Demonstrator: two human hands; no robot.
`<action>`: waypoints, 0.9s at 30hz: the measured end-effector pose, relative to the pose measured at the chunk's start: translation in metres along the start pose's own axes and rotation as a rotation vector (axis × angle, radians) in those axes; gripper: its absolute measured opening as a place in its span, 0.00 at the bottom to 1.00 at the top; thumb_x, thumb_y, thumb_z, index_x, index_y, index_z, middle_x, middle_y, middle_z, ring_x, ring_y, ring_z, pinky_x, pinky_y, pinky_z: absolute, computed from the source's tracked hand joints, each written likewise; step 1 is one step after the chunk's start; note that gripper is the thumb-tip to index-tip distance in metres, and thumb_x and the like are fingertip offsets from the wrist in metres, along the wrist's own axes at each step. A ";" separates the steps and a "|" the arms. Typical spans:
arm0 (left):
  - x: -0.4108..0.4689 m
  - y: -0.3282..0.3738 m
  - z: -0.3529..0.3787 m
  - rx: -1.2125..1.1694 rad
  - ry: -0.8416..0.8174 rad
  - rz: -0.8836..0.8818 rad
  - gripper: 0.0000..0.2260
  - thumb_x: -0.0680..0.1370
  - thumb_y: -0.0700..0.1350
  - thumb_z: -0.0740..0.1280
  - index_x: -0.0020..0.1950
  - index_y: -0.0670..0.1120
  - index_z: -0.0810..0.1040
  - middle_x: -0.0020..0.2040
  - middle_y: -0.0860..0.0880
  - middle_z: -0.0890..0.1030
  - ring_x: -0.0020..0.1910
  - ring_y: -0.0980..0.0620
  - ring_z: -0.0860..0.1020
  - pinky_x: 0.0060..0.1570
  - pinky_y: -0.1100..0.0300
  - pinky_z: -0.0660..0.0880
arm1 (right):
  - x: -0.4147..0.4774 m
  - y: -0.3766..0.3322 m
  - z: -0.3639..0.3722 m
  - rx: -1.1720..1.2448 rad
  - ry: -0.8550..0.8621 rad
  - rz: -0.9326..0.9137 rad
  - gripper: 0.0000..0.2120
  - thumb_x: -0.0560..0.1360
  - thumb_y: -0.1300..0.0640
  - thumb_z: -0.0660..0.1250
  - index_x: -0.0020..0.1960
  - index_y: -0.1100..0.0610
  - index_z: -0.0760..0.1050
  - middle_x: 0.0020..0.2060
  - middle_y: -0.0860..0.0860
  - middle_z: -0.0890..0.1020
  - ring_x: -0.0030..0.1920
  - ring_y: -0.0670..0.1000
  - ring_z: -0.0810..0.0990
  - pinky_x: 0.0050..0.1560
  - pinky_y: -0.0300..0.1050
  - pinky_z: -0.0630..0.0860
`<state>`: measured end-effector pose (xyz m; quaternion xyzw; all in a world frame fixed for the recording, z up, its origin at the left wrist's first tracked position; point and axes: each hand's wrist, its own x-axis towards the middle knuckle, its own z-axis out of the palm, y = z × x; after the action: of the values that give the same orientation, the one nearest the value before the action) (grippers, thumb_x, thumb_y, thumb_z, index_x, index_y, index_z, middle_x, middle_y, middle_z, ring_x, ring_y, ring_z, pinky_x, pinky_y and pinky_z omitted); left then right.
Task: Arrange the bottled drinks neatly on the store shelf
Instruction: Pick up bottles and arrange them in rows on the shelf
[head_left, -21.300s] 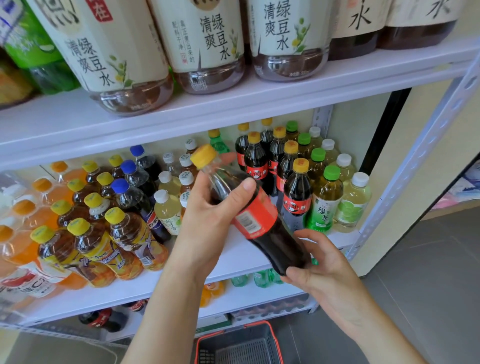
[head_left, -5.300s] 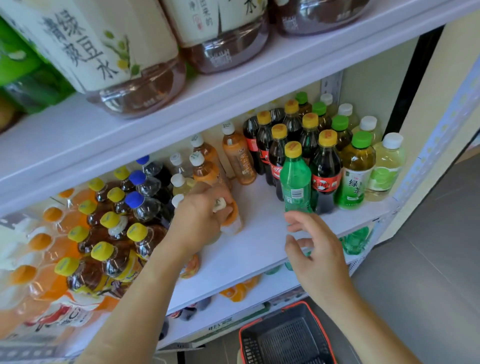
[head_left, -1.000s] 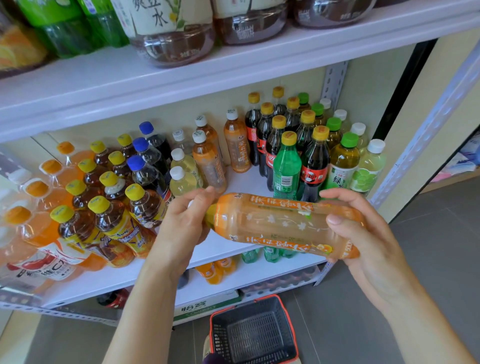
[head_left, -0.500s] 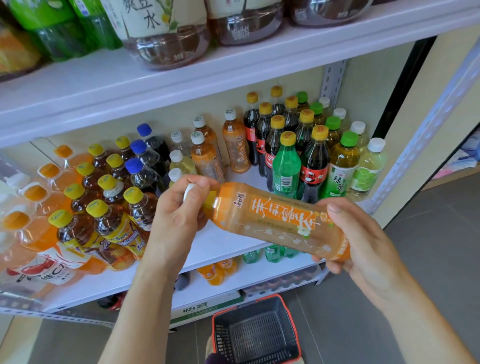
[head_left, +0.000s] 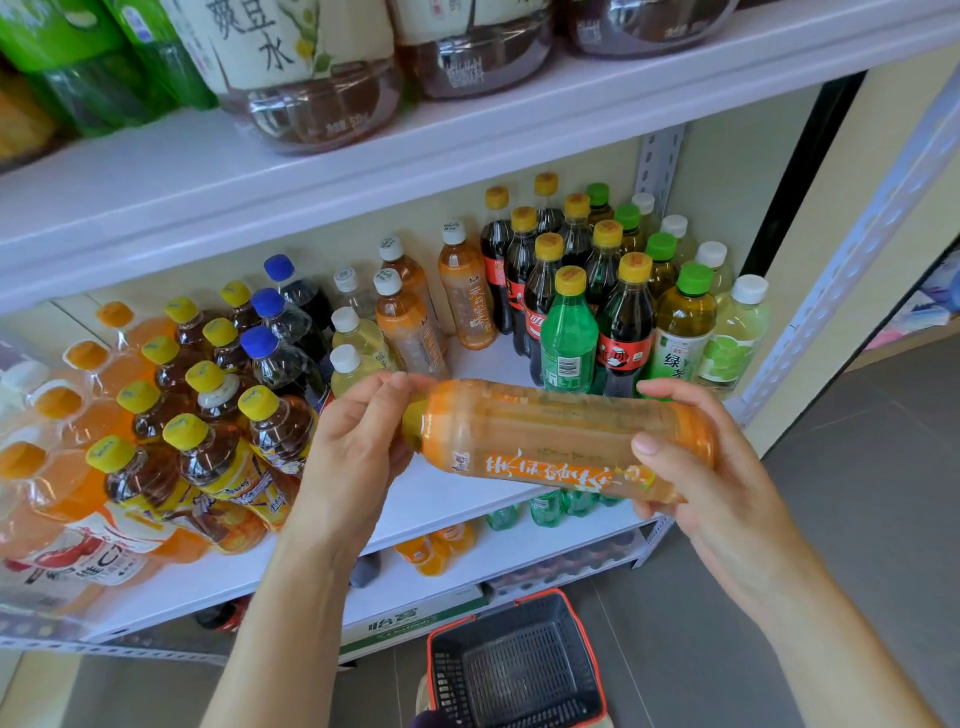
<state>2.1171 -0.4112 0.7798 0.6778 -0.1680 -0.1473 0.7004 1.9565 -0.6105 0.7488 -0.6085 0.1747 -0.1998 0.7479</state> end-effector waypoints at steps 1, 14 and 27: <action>0.000 0.001 -0.001 0.025 -0.010 0.029 0.13 0.79 0.52 0.62 0.44 0.49 0.84 0.26 0.52 0.66 0.24 0.57 0.62 0.23 0.67 0.60 | 0.002 0.000 0.000 -0.007 -0.010 0.027 0.27 0.61 0.39 0.77 0.58 0.44 0.76 0.47 0.46 0.82 0.43 0.51 0.82 0.34 0.41 0.77; 0.016 0.003 -0.015 0.140 -0.051 -0.202 0.16 0.81 0.52 0.62 0.37 0.50 0.80 0.27 0.50 0.57 0.24 0.53 0.54 0.26 0.60 0.48 | 0.004 0.011 0.010 -0.168 -0.028 -0.128 0.22 0.67 0.42 0.73 0.58 0.46 0.75 0.44 0.44 0.81 0.43 0.45 0.80 0.44 0.40 0.80; 0.041 0.007 -0.007 0.233 0.178 0.043 0.16 0.79 0.42 0.68 0.31 0.43 0.72 0.24 0.55 0.69 0.23 0.59 0.66 0.23 0.68 0.65 | 0.024 0.048 0.021 -0.472 -0.098 -0.090 0.21 0.72 0.42 0.72 0.63 0.41 0.73 0.57 0.38 0.77 0.58 0.41 0.77 0.56 0.36 0.73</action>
<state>2.1574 -0.4224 0.7878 0.7612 -0.1355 -0.0510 0.6321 1.9917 -0.5967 0.7054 -0.7826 0.1527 -0.1566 0.5828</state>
